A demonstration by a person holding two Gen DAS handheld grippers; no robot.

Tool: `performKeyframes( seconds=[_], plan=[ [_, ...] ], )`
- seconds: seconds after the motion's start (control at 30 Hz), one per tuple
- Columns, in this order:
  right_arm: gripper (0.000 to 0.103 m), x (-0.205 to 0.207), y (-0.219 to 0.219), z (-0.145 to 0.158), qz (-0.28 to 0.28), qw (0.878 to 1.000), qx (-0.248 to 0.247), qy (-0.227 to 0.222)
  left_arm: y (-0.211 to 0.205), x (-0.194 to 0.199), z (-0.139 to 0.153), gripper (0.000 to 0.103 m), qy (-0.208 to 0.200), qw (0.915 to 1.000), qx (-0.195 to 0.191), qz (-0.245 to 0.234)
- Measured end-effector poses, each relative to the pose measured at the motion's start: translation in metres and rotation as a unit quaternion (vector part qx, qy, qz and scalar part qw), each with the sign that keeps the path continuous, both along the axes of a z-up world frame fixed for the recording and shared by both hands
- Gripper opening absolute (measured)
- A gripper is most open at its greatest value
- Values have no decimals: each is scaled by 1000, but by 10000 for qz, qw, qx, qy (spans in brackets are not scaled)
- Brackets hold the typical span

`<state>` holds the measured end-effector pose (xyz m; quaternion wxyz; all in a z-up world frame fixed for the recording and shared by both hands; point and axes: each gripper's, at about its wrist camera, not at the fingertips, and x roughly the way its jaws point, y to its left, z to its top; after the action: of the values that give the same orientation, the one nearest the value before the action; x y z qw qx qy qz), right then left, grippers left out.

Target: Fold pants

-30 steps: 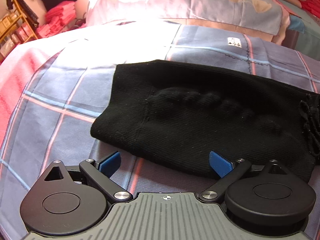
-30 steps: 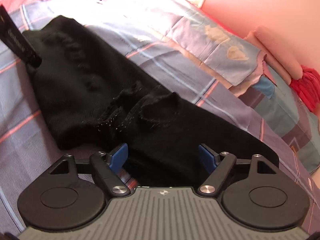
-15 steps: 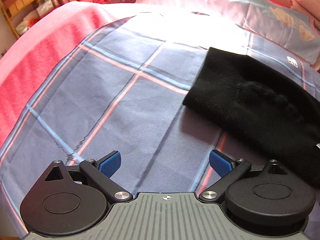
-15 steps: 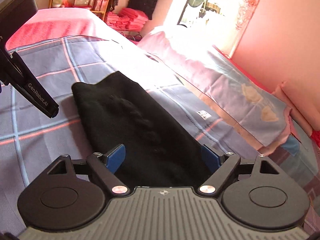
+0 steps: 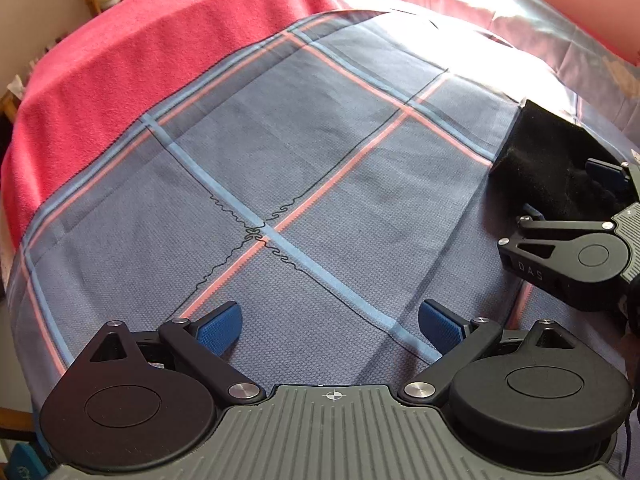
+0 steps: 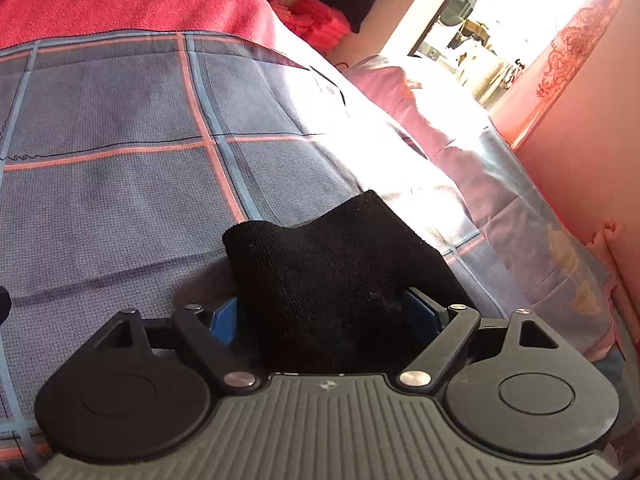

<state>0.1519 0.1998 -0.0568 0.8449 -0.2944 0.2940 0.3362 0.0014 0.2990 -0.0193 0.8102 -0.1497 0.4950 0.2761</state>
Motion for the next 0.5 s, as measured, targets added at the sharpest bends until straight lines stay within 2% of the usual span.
performKeyframes(
  seconds=[0.03, 0.07, 0.17, 0.3, 0.4, 0.5],
  plan=[
    [25, 5, -3, 5, -64, 9998, 71, 168, -3, 0, 1, 103, -16, 10000, 12, -47],
    [21, 10, -7, 11, -94, 9994, 149, 288, -6, 1, 1, 103, -32, 9999, 20, -101],
    [20, 24, -37, 44, -331, 9927, 809, 832, -20, 11, 2, 103, -95, 9992, -80, -376],
    [20, 40, -94, 94, -748, 9738, 1707, 1302, -60, 33, 4, 103, -296, 9947, -328, -932],
    [20, 48, -141, 121, -1081, 9571, 2211, 1532, -99, 56, 6, 103, -472, 9869, -554, -1438],
    [20, 52, -186, 141, -1395, 9407, 2611, 1657, -145, 81, 8, 103, -603, 9755, -722, -1986]
  ],
)
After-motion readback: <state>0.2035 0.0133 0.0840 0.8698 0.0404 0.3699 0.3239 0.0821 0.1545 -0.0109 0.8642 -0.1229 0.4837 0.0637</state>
